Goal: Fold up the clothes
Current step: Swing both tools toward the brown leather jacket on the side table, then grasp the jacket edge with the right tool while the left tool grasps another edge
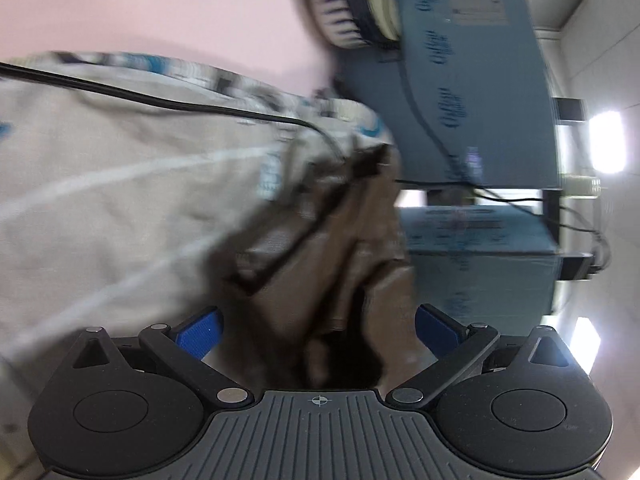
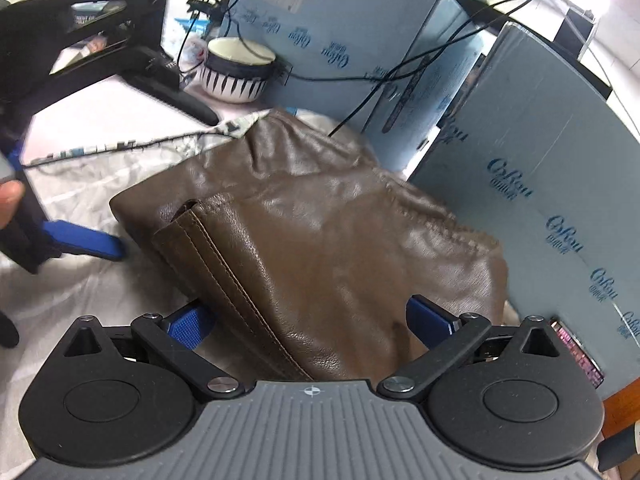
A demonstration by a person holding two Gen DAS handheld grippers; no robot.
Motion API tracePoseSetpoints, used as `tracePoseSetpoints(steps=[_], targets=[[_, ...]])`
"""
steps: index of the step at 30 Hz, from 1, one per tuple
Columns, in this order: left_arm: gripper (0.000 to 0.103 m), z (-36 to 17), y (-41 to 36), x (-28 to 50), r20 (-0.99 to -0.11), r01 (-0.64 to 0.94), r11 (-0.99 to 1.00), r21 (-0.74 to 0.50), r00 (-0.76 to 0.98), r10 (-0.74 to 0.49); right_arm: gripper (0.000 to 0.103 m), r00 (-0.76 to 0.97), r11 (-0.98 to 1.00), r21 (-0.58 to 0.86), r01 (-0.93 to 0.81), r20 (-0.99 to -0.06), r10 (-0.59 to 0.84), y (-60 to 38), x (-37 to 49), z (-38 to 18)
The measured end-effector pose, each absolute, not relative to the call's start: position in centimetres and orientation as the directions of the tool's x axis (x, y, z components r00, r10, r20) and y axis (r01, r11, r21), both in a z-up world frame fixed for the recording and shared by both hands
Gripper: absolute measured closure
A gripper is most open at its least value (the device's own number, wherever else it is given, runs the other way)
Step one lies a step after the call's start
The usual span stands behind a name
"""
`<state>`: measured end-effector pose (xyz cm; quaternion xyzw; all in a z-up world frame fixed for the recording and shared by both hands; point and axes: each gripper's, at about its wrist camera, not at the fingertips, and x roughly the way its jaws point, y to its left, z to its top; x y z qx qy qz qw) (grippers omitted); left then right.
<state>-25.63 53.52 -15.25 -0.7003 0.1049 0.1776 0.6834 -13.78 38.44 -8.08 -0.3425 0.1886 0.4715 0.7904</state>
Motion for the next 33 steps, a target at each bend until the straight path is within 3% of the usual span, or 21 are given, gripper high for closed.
tracePoseSetpoints(steps=[5,12,13,16,17,19,21,23,26,27,28,33], targets=[[0.001,-13.6,53.7,-24.3,-0.289,-0.291,0.027,-0.956,0.955,0.063,0.002,0.487,0.388,-0.295,-0.873,-0.576,0.657,37.3,-12.7,-5.9],[0.001,-13.6,54.2,-22.8,-0.343,-0.348,0.038,-0.937,0.935,0.091,0.003,0.49,0.401,-0.285,-0.871,-0.573,0.657,40.0,-11.3,-6.0],[0.001,-13.1,54.1,-22.4,-0.339,-0.345,0.049,-0.937,0.935,0.1,0.009,0.467,0.382,-0.274,-0.883,-0.595,0.654,40.8,-11.1,-6.4],[0.002,-11.5,54.2,-21.3,-0.329,-0.34,0.123,-0.932,0.939,0.101,0.06,0.433,0.412,-0.191,-0.891,-0.631,0.644,42.4,-10.0,-6.8],[0.005,-11.1,54.3,-20.9,-0.343,-0.356,0.157,-0.921,0.934,0.1,0.068,0.432,0.447,-0.148,-0.882,-0.634,0.642,42.5,-9.4,-6.6],[0.012,-11.1,54.7,-20.2,-0.386,-0.4,0.194,-0.896,0.916,0.108,0.081,0.432,0.491,-0.088,-0.866,-0.625,0.65,41.9,-8.6,-5.9],[0.032,-11.9,55.2,-19.6,-0.429,-0.445,0.191,-0.875,0.895,0.121,0.087,0.451,0.521,-0.069,-0.851,-0.604,0.657,40.9,-8.1,-4.9],[0.041,-12.4,55.2,-19.4,-0.453,-0.471,0.193,-0.861,0.882,0.128,0.091,0.479,0.553,-0.056,-0.832,-0.575,0.663,39.6,-7.6,-3.8],[0.068,-12.6,55.0,-19.0,-0.49,-0.511,0.218,-0.832,0.859,0.144,0.095,0.525,0.617,0.0,-0.787,-0.526,0.669,37.1,-6.3,-1.7],[0.084,-12.5,55.0,-18.8,-0.511,-0.533,0.234,-0.813,0.846,0.152,0.095,0.542,0.638,0.017,-0.77,-0.51,0.668,36.2,-5.8,-1.0],[0.089,-12.3,54.9,-18.6,-0.534,-0.559,0.258,-0.788,0.829,0.164,0.096,0.556,0.655,0.037,-0.754,-0.494,0.668,35.3,-5.4,-0.4],[0.09,-8.9,52.5,-18.3,-0.54,-0.598,0.421,-0.682,0.8,0.263,0.098,0.614,0.702,0.121,-0.702,-0.396,0.683,30.7,-3.4,2.5]])
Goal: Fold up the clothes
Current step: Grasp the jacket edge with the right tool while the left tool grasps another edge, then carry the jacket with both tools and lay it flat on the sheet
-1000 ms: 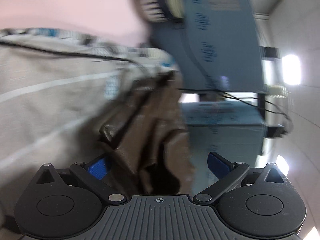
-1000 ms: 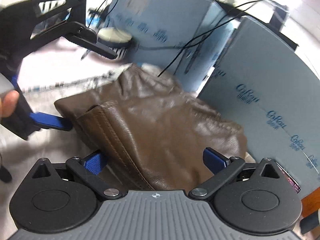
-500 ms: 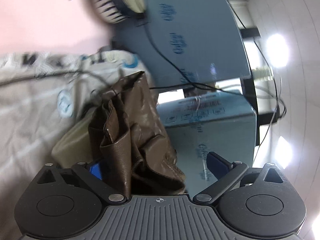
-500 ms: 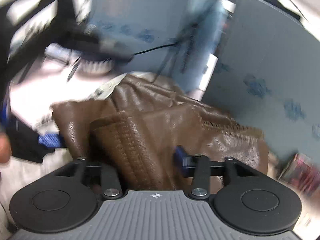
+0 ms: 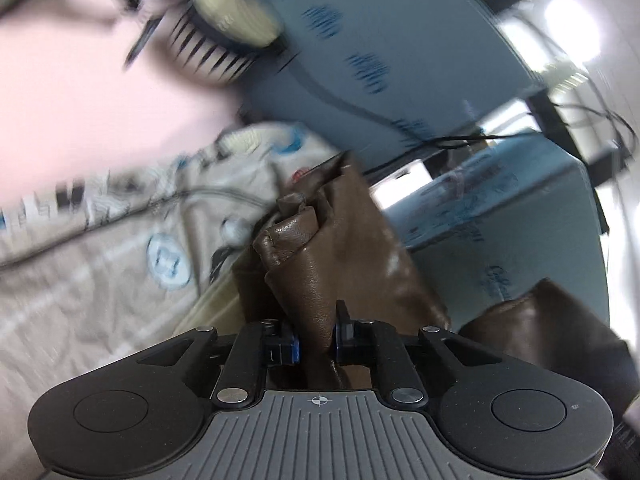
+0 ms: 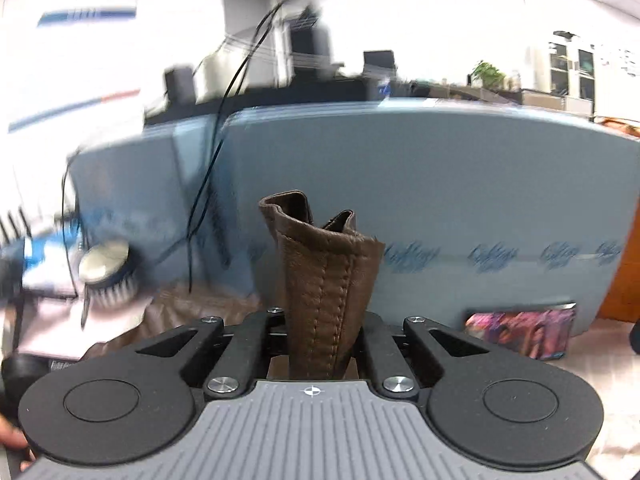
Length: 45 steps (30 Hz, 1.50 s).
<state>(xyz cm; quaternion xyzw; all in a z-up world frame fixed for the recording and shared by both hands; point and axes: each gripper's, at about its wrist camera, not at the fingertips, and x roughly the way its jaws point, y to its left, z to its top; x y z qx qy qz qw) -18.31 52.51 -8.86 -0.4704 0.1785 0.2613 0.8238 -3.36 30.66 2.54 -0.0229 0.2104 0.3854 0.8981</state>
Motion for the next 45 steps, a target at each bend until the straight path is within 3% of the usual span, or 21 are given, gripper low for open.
tracePoseSetpoints(steps=[8,13,17,21,28,32,33,35,37,38,39,42,45], targets=[[0.091,-1.0,45.4,-18.9,-0.387,-0.592,0.622,-0.513,0.806,0.448,0.098,0.618,0.659,0.208,-0.723,-0.232,0.751,23.2,-0.1,7.4],[0.091,2.5,40.5,-18.5,-0.284,-0.553,0.676,-0.487,0.833,0.476,0.098,0.642,0.662,0.247,-0.708,-0.164,0.749,16.0,1.3,9.4],[0.091,3.1,36.7,-16.0,-0.251,-0.507,0.735,-0.451,0.862,0.44,0.098,0.694,0.712,0.239,-0.66,-0.168,0.7,9.3,3.0,9.4],[0.091,1.0,32.6,-12.3,-0.294,-0.491,0.766,-0.415,0.869,0.398,0.098,0.743,0.781,0.195,-0.594,-0.241,0.625,4.7,4.6,7.0],[0.09,-5.5,26.8,-6.9,-0.491,-0.457,0.836,-0.305,0.827,0.273,0.098,0.742,0.866,0.12,-0.486,-0.466,0.481,-1.0,7.4,-0.3],[0.089,-7.8,26.1,-7.0,-0.575,-0.476,0.842,-0.255,0.774,0.264,0.091,0.721,0.906,0.115,-0.407,-0.569,0.396,-3.7,8.6,-4.0],[0.084,-8.1,26.3,-7.2,-0.595,-0.485,0.841,-0.242,0.758,0.266,0.088,0.713,0.914,0.117,-0.388,-0.591,0.378,-4.3,8.9,-4.9],[0.08,-8.8,26.7,-7.5,-0.63,-0.494,0.839,-0.227,0.732,0.261,0.07,0.7,0.922,0.121,-0.368,-0.617,0.36,-5.6,9.3,-6.1],[0.058,-9.2,27.1,-7.9,-0.658,-0.504,0.838,-0.208,0.706,0.262,0.057,0.693,0.93,0.115,-0.349,-0.637,0.339,-6.7,9.6,-6.8],[0.036,-9.2,27.2,-8.0,-0.665,-0.515,0.836,-0.191,0.694,0.276,0.053,0.684,0.933,0.115,-0.341,-0.65,0.331,-7.3,10.0,-7.1],[0.028,-9.0,27.4,-8.2,-0.658,-0.531,0.83,-0.173,0.689,0.304,0.052,0.683,0.938,0.099,-0.333,-0.66,0.312,-7.9,10.0,-7.3],[0.017,-8.1,29.1,-9.3,-0.627,-0.564,0.812,-0.152,0.69,0.362,0.047,0.688,0.948,0.043,-0.314,-0.678,0.259,-9.6,10.4,-7.4],[0.016,-7.0,31.2,-9.5,-0.609,-0.543,0.827,-0.144,0.708,0.359,0.04,0.694,0.936,0.011,-0.351,-0.669,0.268,-10.8,11.0,-6.4]])
